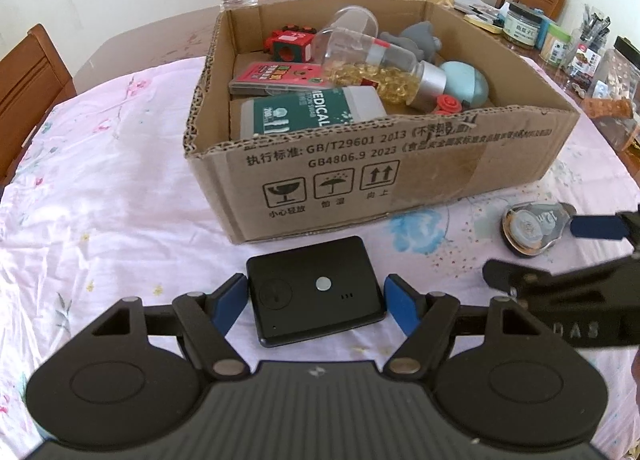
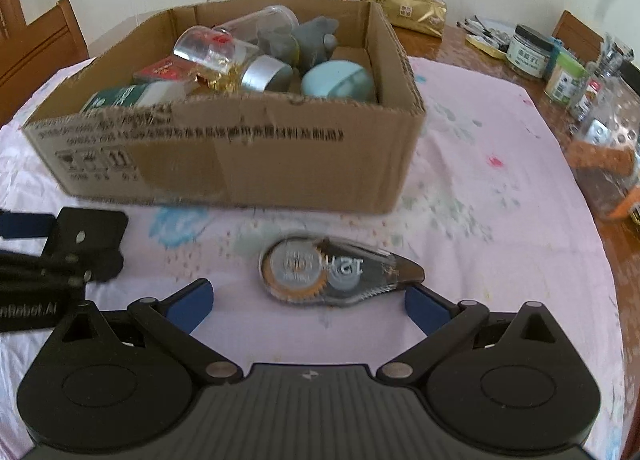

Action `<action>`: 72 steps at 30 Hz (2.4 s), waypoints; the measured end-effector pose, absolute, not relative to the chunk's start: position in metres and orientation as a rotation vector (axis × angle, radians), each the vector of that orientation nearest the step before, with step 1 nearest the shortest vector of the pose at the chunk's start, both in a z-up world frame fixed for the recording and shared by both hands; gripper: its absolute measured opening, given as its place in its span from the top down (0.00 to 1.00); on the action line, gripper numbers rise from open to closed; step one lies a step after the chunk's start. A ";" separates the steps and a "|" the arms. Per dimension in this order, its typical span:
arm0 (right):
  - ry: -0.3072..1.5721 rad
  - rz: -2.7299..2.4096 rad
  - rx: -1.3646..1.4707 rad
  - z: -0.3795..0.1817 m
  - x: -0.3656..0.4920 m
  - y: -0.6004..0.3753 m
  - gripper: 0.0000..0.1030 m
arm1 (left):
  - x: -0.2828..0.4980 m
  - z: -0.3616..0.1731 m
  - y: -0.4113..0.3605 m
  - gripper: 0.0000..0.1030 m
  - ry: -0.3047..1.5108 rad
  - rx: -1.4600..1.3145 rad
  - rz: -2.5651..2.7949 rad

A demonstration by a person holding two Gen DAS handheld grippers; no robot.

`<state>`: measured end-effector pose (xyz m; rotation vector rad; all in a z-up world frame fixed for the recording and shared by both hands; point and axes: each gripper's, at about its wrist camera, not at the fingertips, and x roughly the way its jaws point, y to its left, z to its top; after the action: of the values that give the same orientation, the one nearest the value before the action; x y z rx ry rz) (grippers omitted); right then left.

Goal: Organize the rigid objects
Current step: 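Close the right gripper on the correction tape dispenser, then carry the black pad into the box and open the left gripper while the right lifts the tape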

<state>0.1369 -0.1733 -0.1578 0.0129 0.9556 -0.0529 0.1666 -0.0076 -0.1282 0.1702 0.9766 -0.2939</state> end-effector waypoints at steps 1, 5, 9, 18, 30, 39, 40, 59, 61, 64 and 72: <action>0.954 -0.052 0.011 -0.158 0.139 -0.174 0.00 | 0.167 -0.128 -0.007 0.27 0.979 0.166 -0.294; 0.949 -0.045 0.002 -0.158 0.139 -0.181 0.00 | 0.167 -0.129 -0.007 0.27 0.979 0.160 -0.287; 0.944 -0.025 -0.006 -0.158 0.142 -0.187 0.00 | 0.168 -0.129 -0.009 0.26 0.976 0.148 -0.266; 0.934 0.012 -0.026 -0.160 0.146 -0.192 0.00 | 0.172 -0.132 -0.016 0.21 0.975 0.116 -0.208; 0.928 0.019 -0.031 -0.160 0.146 -0.193 0.00 | 0.168 -0.131 -0.021 0.21 0.981 0.085 -0.134; 0.925 -0.014 -0.013 -0.160 0.145 -0.188 0.02 | 0.168 -0.129 -0.013 0.33 0.983 0.098 -0.185; 0.923 -0.013 -0.014 -0.160 0.145 -0.187 0.02 | 0.168 -0.128 -0.012 0.33 0.986 0.102 -0.193; 0.945 0.030 -0.047 -0.128 0.140 -0.193 0.10 | 0.161 -0.106 0.007 0.33 1.045 0.219 -0.386; 0.939 0.049 -0.057 -0.115 0.138 -0.197 0.10 | 0.159 -0.093 0.010 0.33 1.051 0.230 -0.418; 0.914 0.086 -0.059 -0.092 0.136 -0.202 0.10 | 0.156 -0.068 0.015 0.33 1.041 0.236 -0.466; 0.830 0.173 -0.072 -0.046 0.146 -0.205 0.10 | 0.184 -0.018 0.010 0.33 0.915 0.242 -0.481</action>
<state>0.1458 -0.2053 -0.0458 -0.0720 0.8303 0.1731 0.1836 0.0096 -0.0177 0.2423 0.9145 -0.4810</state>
